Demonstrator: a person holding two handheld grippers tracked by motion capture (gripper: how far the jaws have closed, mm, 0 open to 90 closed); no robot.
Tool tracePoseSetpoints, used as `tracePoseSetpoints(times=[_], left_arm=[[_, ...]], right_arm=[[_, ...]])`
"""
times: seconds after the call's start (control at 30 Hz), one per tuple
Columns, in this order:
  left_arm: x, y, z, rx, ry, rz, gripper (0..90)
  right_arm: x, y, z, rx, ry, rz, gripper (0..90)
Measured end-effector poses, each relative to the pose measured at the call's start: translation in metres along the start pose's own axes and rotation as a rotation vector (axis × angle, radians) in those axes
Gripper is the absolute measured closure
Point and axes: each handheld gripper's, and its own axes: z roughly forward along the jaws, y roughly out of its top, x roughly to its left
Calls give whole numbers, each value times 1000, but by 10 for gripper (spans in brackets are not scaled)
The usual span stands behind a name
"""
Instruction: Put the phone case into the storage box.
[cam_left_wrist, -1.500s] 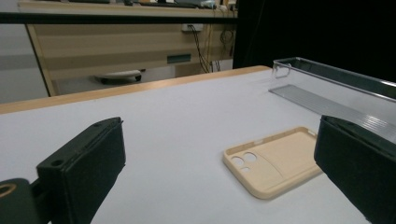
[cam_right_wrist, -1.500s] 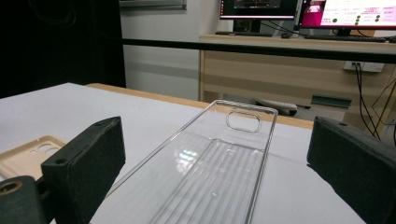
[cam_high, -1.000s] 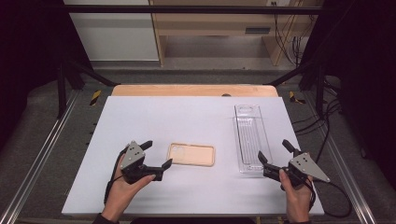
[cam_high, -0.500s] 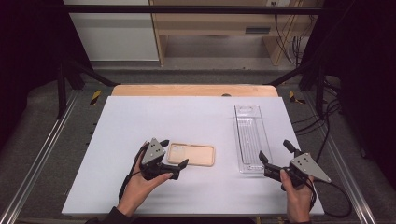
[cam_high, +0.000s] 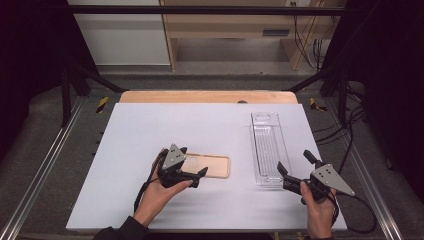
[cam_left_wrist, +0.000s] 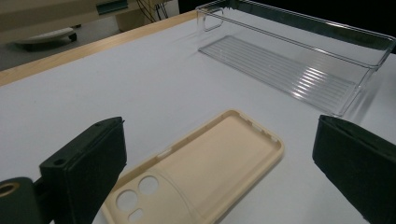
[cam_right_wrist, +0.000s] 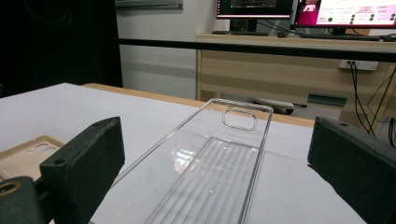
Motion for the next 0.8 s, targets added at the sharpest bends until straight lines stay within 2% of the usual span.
tracePoseSetpoints(times=[0.37, 0.63, 0.8], left_arm=[[-1, 2, 9, 27, 8, -24, 102], [1, 1, 13, 65, 13, -44, 263], [-2, -2, 17, 117, 1, -52, 406]], right_arm=[[0, 0, 0, 3, -2, 2, 42], [0, 0, 0, 3, -4, 0, 42], [0, 0, 0, 4, -1, 0, 42]])
